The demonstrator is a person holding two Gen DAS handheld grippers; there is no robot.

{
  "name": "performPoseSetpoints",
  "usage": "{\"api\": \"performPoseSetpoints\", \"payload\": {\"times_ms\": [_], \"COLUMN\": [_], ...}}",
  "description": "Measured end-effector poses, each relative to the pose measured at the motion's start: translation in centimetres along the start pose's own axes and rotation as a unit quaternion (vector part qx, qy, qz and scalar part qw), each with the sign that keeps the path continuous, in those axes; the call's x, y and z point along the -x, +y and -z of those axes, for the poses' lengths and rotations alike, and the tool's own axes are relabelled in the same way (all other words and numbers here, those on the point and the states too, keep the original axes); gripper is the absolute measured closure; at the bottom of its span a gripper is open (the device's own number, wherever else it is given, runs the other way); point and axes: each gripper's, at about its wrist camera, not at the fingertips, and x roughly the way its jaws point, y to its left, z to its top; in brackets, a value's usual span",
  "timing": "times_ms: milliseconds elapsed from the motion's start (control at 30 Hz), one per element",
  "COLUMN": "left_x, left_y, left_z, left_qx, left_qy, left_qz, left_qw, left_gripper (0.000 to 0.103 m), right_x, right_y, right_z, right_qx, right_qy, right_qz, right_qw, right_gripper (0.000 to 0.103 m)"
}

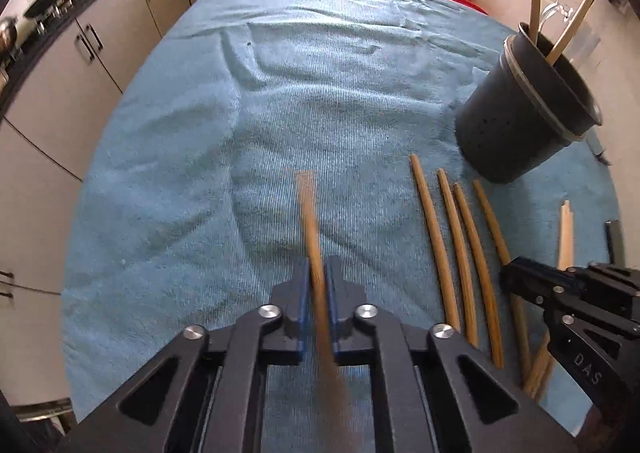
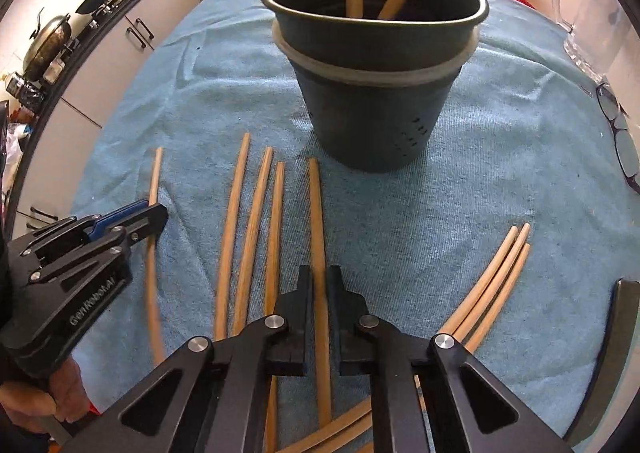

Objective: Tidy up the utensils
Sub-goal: 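Close the left gripper on a chopstick while the right gripper grasps another, then lift both chopsticks upright and carry them above the black cup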

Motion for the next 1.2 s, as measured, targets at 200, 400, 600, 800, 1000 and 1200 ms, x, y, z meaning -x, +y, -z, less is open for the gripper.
{"api": "performPoseSetpoints", "payload": {"times_ms": [200,400,600,800,1000,1200], "left_x": [3.4,8.1,11.6,13.8,15.7,16.7], "left_y": [1.5,1.8,1.2,1.3,1.9,2.1], "left_z": [1.3,1.8,2.5,3.3,3.8,4.2], "left_qx": [0.019,0.013,-0.006,-0.018,-0.03,-0.037], "left_qy": [-0.046,-0.11,-0.155,-0.18,-0.195,-0.205], "left_qz": [0.059,0.079,0.081,0.091,0.096,0.102], "left_qw": [0.997,0.9907,0.9845,0.9793,0.9755,0.9726], "left_gripper": [0.097,0.097,0.097,0.097,0.097,0.097], "right_x": [2.9,7.8,11.8,14.8,17.2,19.1], "right_y": [-0.1,0.5,2.0,3.0,2.8,3.0], "right_z": [0.7,1.6,3.5,5.8,7.6,8.7], "right_qx": [-0.024,-0.029,-0.018,-0.011,-0.028,-0.046], "right_qy": [-0.039,-0.118,-0.18,-0.224,-0.252,-0.275], "right_qz": [-0.058,-0.078,-0.078,-0.061,-0.054,-0.045], "right_qw": [0.997,0.99,0.98,0.973,0.966,0.959], "right_gripper": [0.096,0.096,0.096,0.096,0.096,0.096]}}
